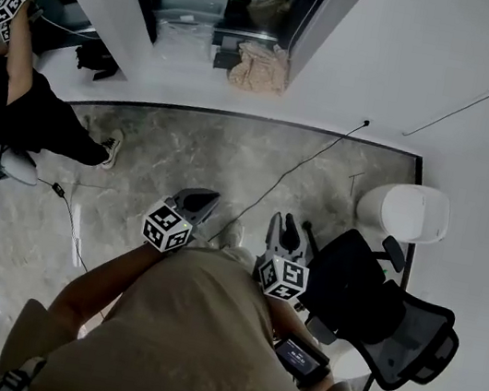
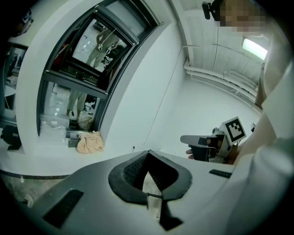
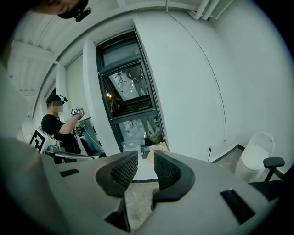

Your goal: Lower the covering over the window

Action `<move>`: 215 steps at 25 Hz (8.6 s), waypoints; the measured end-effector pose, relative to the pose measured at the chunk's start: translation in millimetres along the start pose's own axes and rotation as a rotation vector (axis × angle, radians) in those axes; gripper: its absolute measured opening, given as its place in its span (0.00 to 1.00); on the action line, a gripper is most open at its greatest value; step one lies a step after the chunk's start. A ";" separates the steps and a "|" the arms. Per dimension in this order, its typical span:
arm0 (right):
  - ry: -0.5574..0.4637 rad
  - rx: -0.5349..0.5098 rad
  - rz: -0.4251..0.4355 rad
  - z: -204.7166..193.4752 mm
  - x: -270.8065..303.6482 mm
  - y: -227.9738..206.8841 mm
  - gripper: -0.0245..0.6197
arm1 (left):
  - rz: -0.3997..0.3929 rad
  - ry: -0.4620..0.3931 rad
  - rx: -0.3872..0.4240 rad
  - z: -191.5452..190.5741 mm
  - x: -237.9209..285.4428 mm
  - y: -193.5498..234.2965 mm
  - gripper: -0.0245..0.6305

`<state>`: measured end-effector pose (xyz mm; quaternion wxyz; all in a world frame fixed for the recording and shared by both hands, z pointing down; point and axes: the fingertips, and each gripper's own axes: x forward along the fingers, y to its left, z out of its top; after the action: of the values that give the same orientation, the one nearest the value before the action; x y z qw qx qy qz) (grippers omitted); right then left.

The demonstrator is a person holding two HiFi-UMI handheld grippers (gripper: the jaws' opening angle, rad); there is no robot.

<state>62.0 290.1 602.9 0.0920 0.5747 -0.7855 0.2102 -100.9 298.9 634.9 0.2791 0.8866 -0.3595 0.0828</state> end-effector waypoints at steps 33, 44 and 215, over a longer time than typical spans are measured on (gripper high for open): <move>-0.105 -0.267 0.367 34.6 65.0 128.7 0.20 | 0.207 -0.129 0.006 29.6 -48.0 80.9 0.06; -0.106 -0.285 0.405 33.5 68.5 139.7 0.20 | 0.230 -0.157 0.027 35.7 -56.4 86.4 0.06; 0.128 -0.038 0.454 20.9 20.3 -152.4 0.27 | 0.274 -0.109 -0.029 18.7 100.1 -46.6 0.06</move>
<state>200.9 225.1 626.2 0.1028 0.3671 -0.8910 0.2466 2.8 256.6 633.8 0.2581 0.8284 -0.4927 0.0668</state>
